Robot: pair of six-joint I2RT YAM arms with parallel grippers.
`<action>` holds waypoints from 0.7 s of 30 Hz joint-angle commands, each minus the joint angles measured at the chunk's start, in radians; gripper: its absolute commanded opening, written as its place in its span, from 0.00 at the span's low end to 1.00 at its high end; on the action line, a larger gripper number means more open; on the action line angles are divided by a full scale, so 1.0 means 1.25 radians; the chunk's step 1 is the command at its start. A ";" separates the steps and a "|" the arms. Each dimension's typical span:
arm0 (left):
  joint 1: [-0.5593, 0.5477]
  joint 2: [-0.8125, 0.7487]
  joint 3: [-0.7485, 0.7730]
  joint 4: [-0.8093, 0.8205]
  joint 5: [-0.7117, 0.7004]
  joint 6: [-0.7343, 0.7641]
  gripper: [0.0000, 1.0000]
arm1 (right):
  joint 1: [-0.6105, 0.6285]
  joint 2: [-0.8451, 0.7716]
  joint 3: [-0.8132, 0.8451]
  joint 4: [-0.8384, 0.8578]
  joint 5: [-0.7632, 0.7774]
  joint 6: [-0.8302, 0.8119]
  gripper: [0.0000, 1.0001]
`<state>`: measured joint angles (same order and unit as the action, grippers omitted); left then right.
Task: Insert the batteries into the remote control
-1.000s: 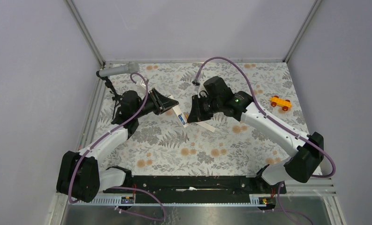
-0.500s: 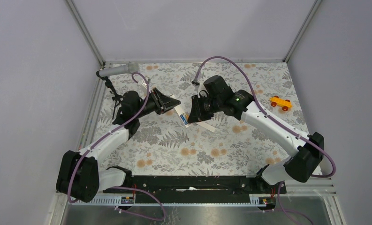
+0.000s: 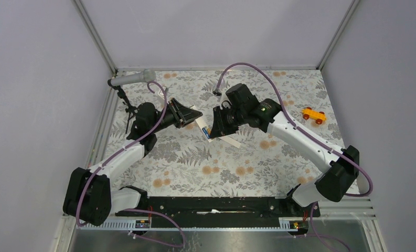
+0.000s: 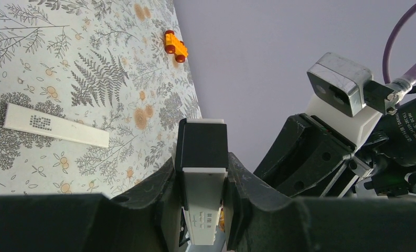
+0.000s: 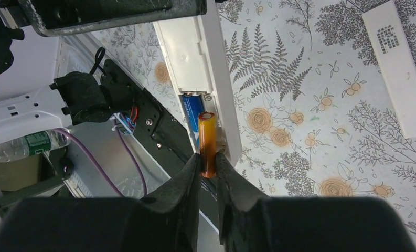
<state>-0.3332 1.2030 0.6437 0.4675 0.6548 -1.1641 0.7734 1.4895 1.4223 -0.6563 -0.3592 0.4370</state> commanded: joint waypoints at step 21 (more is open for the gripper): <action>-0.003 0.002 0.002 0.082 0.013 -0.057 0.00 | -0.008 -0.007 0.135 -0.020 0.026 0.110 0.64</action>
<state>-0.3332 1.2129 0.6437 0.4892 0.6594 -1.2118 0.7719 1.5265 1.5471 -0.7094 -0.3325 0.4870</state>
